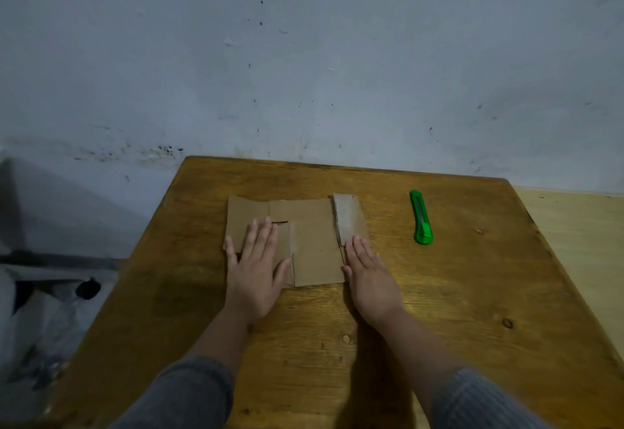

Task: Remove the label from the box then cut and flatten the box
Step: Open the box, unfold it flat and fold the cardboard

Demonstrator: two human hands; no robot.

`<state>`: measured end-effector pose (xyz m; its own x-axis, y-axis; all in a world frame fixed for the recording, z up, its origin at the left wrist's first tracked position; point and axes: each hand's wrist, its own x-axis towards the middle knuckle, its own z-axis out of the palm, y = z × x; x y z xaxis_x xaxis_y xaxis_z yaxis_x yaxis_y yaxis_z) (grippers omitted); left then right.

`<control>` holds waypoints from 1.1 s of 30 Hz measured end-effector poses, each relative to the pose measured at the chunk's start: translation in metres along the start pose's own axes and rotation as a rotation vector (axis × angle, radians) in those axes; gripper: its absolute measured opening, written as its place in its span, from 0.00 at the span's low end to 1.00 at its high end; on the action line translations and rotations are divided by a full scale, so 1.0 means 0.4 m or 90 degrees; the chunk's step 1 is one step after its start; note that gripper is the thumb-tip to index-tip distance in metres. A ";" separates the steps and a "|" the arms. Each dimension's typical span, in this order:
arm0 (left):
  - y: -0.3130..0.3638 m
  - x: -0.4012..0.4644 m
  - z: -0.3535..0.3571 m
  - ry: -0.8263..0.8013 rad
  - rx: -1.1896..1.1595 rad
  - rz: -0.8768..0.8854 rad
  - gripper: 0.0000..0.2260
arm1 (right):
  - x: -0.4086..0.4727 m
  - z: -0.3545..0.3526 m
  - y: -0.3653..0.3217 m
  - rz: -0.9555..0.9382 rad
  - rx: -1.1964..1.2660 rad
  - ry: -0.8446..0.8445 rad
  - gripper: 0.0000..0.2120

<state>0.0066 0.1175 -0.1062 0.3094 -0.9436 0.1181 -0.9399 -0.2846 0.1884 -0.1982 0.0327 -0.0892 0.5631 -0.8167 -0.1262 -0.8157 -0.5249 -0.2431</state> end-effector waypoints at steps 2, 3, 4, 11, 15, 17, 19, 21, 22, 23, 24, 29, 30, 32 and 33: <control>-0.027 -0.021 -0.002 0.049 -0.005 -0.038 0.30 | -0.002 -0.003 -0.001 0.001 0.012 -0.005 0.25; -0.037 -0.026 -0.007 0.062 -0.010 -0.066 0.30 | -0.002 -0.004 -0.001 0.004 0.013 -0.007 0.25; -0.046 -0.029 -0.014 0.071 -0.021 -0.097 0.31 | -0.002 -0.004 -0.001 0.006 0.013 -0.009 0.25; -0.059 -0.021 -0.062 0.014 -0.324 -0.281 0.31 | 0.001 -0.001 -0.006 0.016 0.016 -0.006 0.25; -0.052 -0.009 -0.060 -0.002 -0.354 -0.326 0.30 | 0.005 -0.001 -0.009 0.019 0.017 -0.008 0.25; -0.049 -0.004 -0.058 0.035 -0.374 -0.325 0.30 | 0.006 0.000 -0.010 0.019 0.017 -0.005 0.25; -0.038 0.001 -0.066 0.067 -0.414 -0.312 0.30 | 0.005 0.000 -0.010 0.018 0.020 -0.009 0.25; -0.024 0.004 -0.075 0.093 -0.463 -0.301 0.32 | 0.005 0.000 -0.008 0.017 0.022 -0.014 0.25; -0.017 0.005 -0.079 0.103 -0.498 -0.305 0.33 | 0.005 -0.001 -0.008 0.016 0.024 -0.013 0.25; -0.010 0.007 -0.081 0.112 -0.536 -0.311 0.35 | 0.005 -0.003 -0.008 0.015 0.026 -0.011 0.25; -0.003 0.010 -0.082 0.122 -0.568 -0.320 0.37 | 0.004 -0.004 -0.009 0.015 0.028 -0.009 0.25; 0.035 0.031 -0.094 0.177 -0.614 -0.303 0.40 | 0.003 -0.014 -0.012 0.018 0.031 -0.020 0.25; 0.044 0.035 -0.095 0.178 -0.610 -0.293 0.40 | 0.003 -0.016 -0.012 0.018 0.030 -0.020 0.25; 0.057 0.041 -0.094 0.178 -0.579 -0.284 0.41 | 0.001 -0.017 -0.011 0.019 0.028 -0.018 0.25; 0.061 0.041 -0.092 0.180 -0.557 -0.276 0.42 | 0.000 -0.019 -0.012 0.019 0.029 -0.018 0.25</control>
<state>-0.0059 0.1011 -0.0638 0.7277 -0.6818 0.0746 -0.3388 -0.2627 0.9034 -0.1952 0.0333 -0.0809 0.5431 -0.8240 -0.1616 -0.8255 -0.4888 -0.2820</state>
